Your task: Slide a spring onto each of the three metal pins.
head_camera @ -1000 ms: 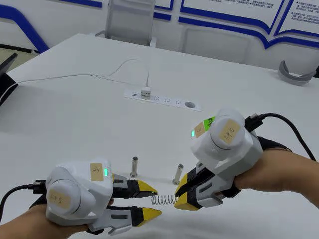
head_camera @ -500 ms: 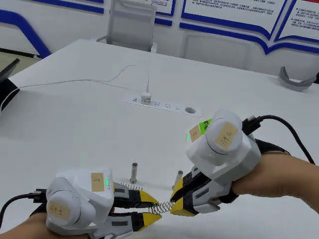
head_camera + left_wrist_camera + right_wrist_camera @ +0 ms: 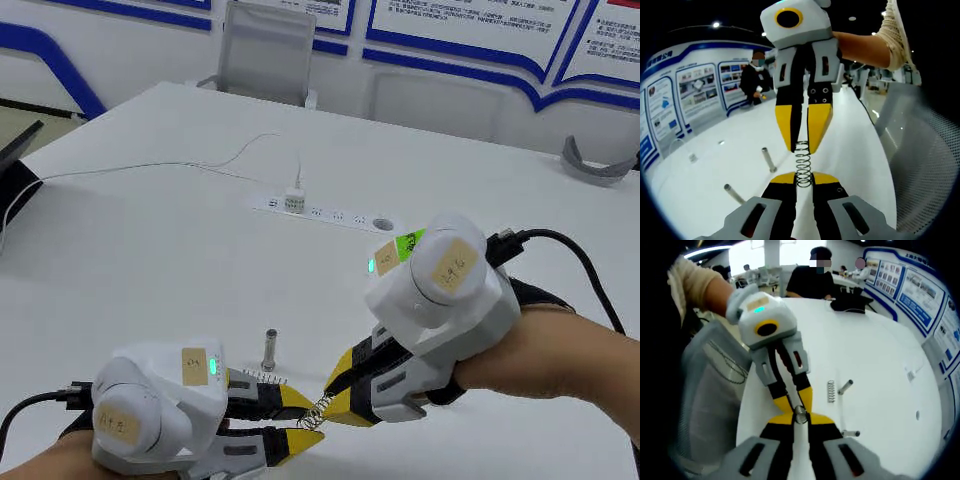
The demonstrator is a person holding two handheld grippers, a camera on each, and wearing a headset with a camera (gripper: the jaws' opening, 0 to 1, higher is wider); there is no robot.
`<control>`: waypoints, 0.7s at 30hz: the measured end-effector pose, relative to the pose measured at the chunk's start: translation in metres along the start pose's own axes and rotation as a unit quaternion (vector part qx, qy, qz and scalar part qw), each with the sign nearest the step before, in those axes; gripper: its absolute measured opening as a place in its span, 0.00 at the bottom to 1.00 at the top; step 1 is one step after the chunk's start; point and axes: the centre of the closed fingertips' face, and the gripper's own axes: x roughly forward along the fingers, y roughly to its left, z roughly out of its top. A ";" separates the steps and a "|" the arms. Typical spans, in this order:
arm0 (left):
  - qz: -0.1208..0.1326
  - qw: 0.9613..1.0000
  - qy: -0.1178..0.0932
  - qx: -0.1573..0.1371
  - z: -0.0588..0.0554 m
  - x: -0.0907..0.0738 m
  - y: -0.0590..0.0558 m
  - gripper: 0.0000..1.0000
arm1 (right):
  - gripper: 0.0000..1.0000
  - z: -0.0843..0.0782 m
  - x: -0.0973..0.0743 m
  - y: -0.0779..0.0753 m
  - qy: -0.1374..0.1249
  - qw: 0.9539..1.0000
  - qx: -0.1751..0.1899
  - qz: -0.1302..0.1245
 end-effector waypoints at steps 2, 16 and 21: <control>0.001 1.000 -0.001 0.000 0.000 0.000 0.000 0.11 | 0.11 0.002 0.000 0.000 -0.003 1.000 -0.001 -0.001; 0.002 1.000 -0.008 -0.003 0.006 -0.001 0.003 0.11 | 0.12 0.017 0.001 0.001 -0.019 1.000 -0.006 -0.010; 0.004 1.000 -0.012 -0.006 0.007 0.000 0.004 0.11 | 0.12 0.018 0.000 -0.001 -0.020 1.000 -0.007 -0.013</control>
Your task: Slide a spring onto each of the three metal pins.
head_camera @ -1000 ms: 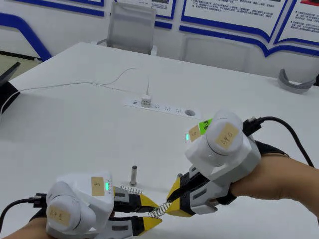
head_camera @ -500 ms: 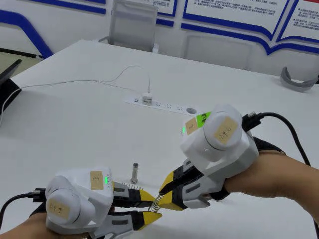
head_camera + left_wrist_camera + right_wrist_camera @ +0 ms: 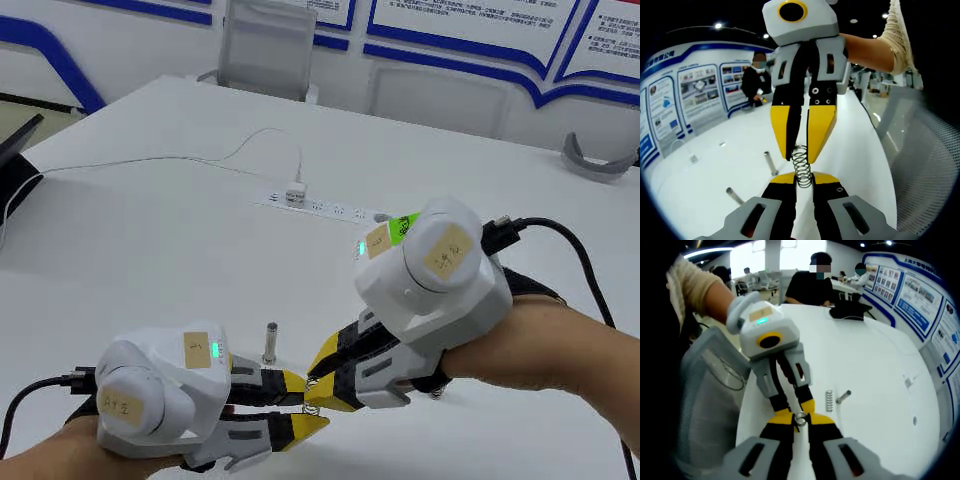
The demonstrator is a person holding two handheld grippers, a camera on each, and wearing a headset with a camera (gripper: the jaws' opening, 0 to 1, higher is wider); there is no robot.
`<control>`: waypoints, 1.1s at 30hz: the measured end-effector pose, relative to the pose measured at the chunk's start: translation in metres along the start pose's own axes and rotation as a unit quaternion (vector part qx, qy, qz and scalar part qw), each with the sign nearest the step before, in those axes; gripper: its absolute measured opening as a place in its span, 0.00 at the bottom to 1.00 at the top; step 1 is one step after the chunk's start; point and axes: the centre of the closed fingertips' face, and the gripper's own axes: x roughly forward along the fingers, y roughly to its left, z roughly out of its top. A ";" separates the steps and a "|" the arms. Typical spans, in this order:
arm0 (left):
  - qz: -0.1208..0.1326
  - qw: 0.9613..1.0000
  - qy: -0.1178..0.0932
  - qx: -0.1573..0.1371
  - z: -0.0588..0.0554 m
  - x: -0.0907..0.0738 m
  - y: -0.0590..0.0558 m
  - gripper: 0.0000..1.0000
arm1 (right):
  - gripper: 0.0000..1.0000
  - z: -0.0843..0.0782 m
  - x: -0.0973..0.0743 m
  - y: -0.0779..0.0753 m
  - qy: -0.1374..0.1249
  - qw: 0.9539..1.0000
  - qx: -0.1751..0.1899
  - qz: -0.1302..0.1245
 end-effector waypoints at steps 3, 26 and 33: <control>-0.001 1.000 -0.001 0.000 0.001 0.001 -0.001 0.12 | 0.12 -0.001 -0.001 0.000 0.000 1.000 0.000 -0.001; 0.035 0.998 -0.004 -0.054 -0.008 -0.019 0.017 0.29 | 0.11 -0.012 -0.021 -0.029 -0.001 0.999 0.021 -0.042; 0.059 0.996 -0.009 -0.070 -0.011 -0.032 0.028 0.33 | 0.11 -0.017 -0.033 -0.046 -0.006 0.997 0.038 -0.067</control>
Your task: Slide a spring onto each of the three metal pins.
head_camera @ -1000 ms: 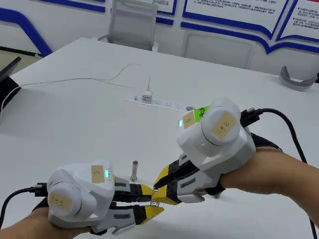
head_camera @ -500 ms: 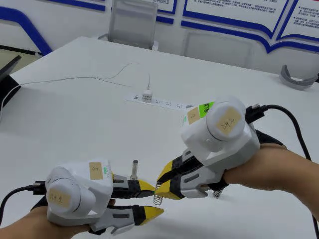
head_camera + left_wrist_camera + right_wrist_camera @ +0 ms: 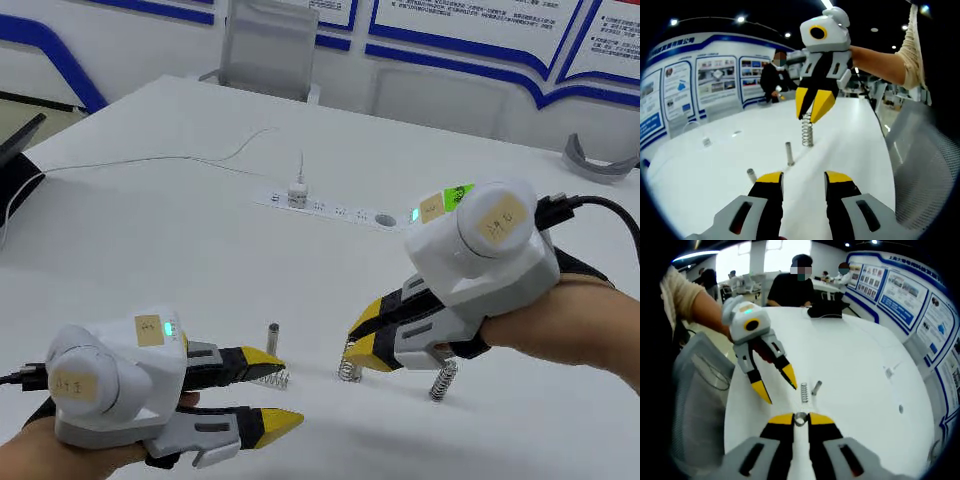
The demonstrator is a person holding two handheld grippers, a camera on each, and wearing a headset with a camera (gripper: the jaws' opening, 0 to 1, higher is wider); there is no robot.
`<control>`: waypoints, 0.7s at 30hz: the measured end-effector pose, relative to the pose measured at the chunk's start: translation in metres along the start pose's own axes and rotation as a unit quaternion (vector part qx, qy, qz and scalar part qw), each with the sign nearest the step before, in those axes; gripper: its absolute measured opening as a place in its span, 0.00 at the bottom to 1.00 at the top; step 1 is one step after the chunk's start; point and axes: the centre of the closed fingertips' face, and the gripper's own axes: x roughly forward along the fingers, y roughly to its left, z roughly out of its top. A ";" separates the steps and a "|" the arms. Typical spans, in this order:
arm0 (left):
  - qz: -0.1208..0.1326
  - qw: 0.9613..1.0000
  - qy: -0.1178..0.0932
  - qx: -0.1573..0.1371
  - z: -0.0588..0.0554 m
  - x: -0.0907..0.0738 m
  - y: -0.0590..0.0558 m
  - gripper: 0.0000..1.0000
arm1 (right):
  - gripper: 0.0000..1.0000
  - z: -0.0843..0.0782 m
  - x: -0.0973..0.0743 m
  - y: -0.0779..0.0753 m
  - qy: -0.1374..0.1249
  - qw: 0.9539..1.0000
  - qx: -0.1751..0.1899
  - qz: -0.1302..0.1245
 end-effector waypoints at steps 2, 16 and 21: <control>0.005 1.000 -0.001 -0.004 0.000 -0.002 0.003 0.35 | 0.11 0.000 -0.002 -0.004 -0.002 1.000 0.003 -0.007; 0.031 0.999 -0.004 -0.019 -0.001 -0.012 0.017 0.42 | 0.11 -0.004 -0.004 -0.037 -0.007 0.998 0.026 -0.052; 0.035 0.999 -0.001 -0.024 -0.004 -0.014 0.019 0.43 | 0.11 -0.009 0.002 -0.047 -0.002 0.997 0.036 -0.062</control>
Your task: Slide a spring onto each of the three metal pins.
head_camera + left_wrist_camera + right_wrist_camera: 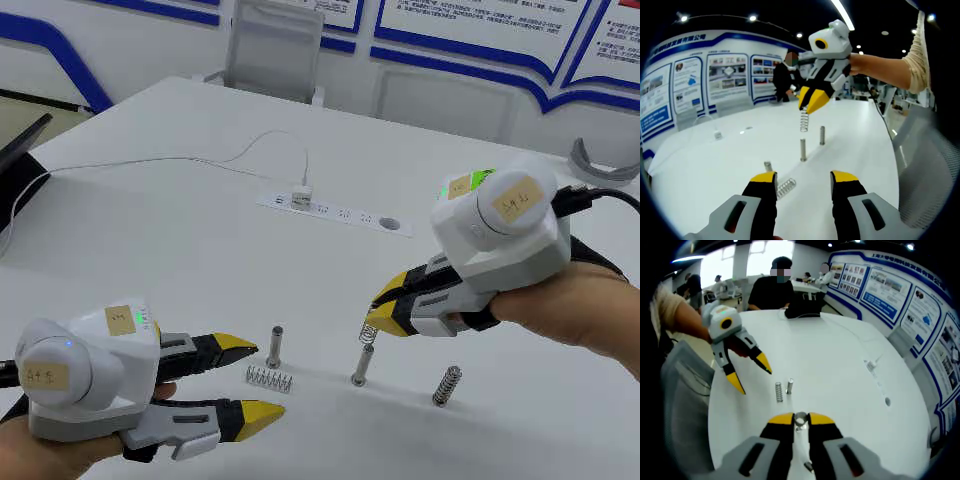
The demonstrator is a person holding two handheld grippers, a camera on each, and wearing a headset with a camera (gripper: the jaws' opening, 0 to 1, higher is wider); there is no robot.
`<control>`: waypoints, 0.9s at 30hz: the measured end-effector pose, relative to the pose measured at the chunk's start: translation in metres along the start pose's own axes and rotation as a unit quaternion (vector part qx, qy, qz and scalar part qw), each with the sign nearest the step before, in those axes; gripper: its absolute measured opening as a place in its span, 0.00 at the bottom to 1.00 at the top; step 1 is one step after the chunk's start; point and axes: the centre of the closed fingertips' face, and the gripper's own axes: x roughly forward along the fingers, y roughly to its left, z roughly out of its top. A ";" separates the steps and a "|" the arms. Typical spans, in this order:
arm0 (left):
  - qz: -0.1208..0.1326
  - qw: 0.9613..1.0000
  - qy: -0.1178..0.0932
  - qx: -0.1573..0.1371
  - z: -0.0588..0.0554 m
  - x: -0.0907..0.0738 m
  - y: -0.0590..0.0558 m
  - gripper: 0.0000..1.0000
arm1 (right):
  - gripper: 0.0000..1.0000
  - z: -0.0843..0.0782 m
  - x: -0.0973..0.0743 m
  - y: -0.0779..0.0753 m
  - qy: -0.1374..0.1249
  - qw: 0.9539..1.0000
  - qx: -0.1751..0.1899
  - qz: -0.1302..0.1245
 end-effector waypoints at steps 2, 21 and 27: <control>0.002 1.000 0.001 -0.002 -0.001 -0.001 0.001 0.45 | 0.11 -0.004 0.003 -0.001 0.007 1.000 0.000 -0.002; 0.010 1.000 0.002 -0.009 -0.003 -0.003 0.007 0.48 | 0.11 -0.019 0.017 -0.005 0.020 1.000 0.019 0.000; 0.010 1.000 0.004 -0.009 -0.005 -0.003 0.006 0.48 | 0.11 -0.025 0.021 -0.005 0.022 0.999 0.024 0.000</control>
